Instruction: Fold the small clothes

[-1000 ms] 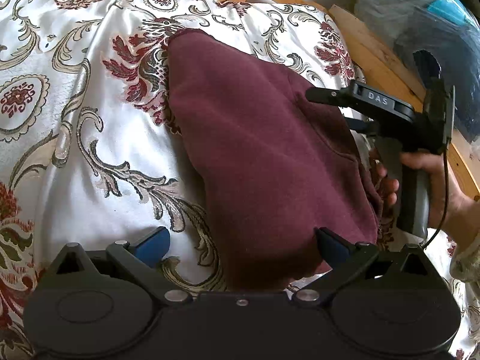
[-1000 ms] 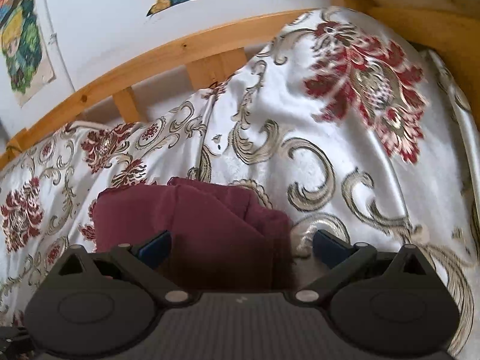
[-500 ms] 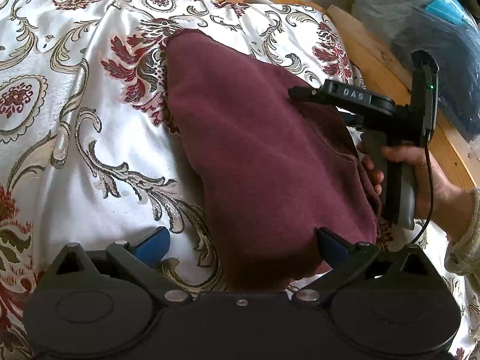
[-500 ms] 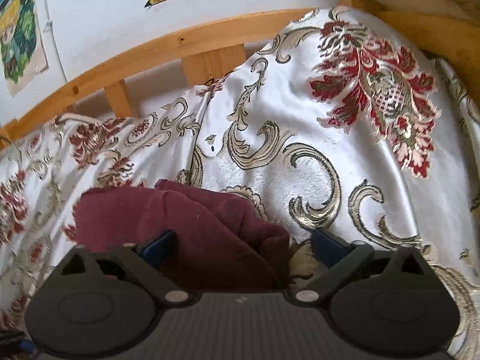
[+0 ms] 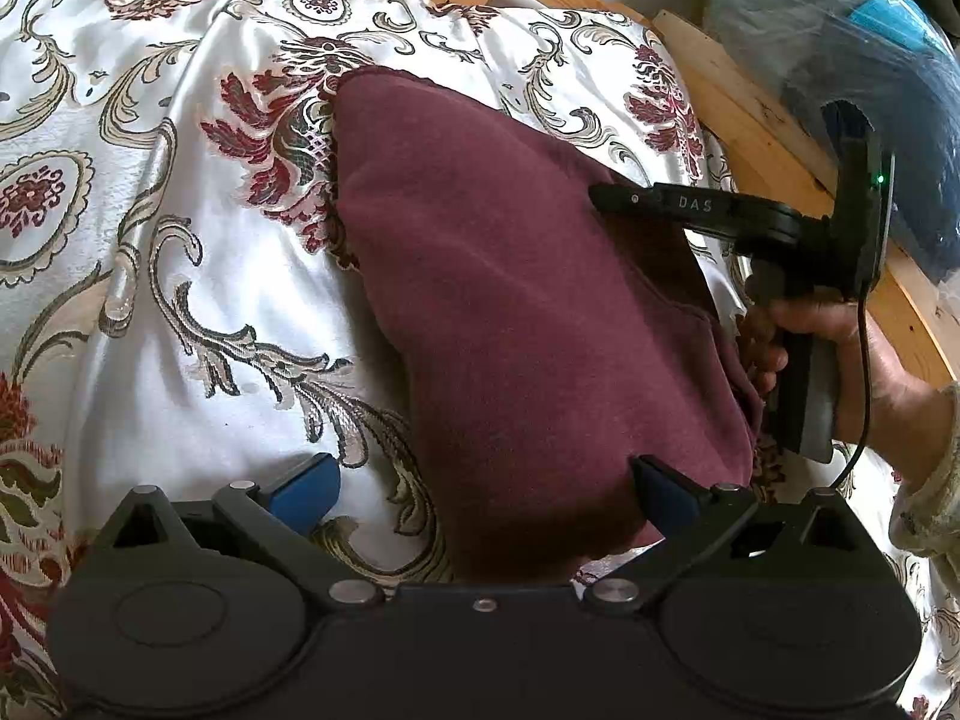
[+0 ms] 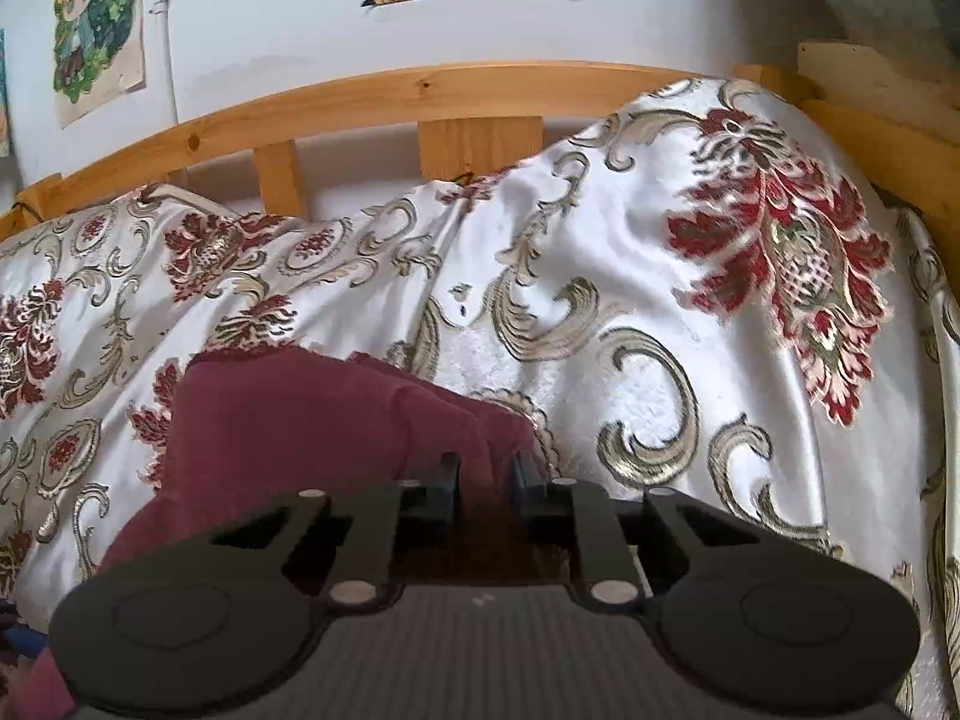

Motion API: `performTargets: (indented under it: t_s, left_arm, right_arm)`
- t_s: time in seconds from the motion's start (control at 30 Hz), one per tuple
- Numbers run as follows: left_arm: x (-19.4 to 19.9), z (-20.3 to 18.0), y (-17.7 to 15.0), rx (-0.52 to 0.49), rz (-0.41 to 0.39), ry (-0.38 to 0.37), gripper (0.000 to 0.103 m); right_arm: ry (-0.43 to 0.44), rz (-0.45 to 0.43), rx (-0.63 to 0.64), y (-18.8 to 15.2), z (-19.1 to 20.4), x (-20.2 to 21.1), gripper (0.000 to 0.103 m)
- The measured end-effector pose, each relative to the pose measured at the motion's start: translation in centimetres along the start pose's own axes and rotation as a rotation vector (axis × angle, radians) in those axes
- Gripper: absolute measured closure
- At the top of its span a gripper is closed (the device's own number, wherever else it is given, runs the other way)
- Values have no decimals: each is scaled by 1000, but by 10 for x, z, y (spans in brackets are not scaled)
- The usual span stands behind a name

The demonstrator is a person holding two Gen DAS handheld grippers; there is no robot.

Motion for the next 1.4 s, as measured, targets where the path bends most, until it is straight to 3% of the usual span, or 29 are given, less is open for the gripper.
performTargets:
  t_s: [0.17,0.23,0.4,0.67,0.77,0.83,0.93,1.07,1.27,1.4]
  left_arm:
    - [2,-2,-1,6,-13,-19,1]
    - [2,-4,-1,3,-15,-40,1]
    - [1,-10,-2,-7,-16,-100,1]
    - [-5,-6,-2,9,-6,-130,1]
    - [-3,0,2,57,-5,-171,1]
    - [-1,5,5,103,-16,-204,2]
    - [1,12,9,145,-27,-238,11]
    - [-3,12,9,143,-8,-258,19]
    - [-9,11,11,127,15,-245,21]
    - [-12,11,13,125,23,-238,21]
  right_arm:
    - [14,6,-39,-4,-6,-2,74]
    - [23,0,-50,0,-7,0,56]
    - [87,-11,-57,15,-3,0,30]
    - [130,95,-19,26,6,-37,14]
    - [142,100,-15,23,6,-40,17]
    - [101,107,15,19,6,-42,36]
    - [82,111,27,16,6,-41,45]
    - [97,104,-12,14,3,-40,49]
    - [94,94,-50,8,6,-35,63]
    - [56,109,-4,10,15,-29,70]
Point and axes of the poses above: each gripper's, at about its wrist camera, not at the fingertips, and x roughly against the way its jaws point, z to its left, y to its top, the point moved 8 cm from there along -x, roughly the way its jaws point, and after that the axes turned 9 degrees about z, right-handed, at the moved point
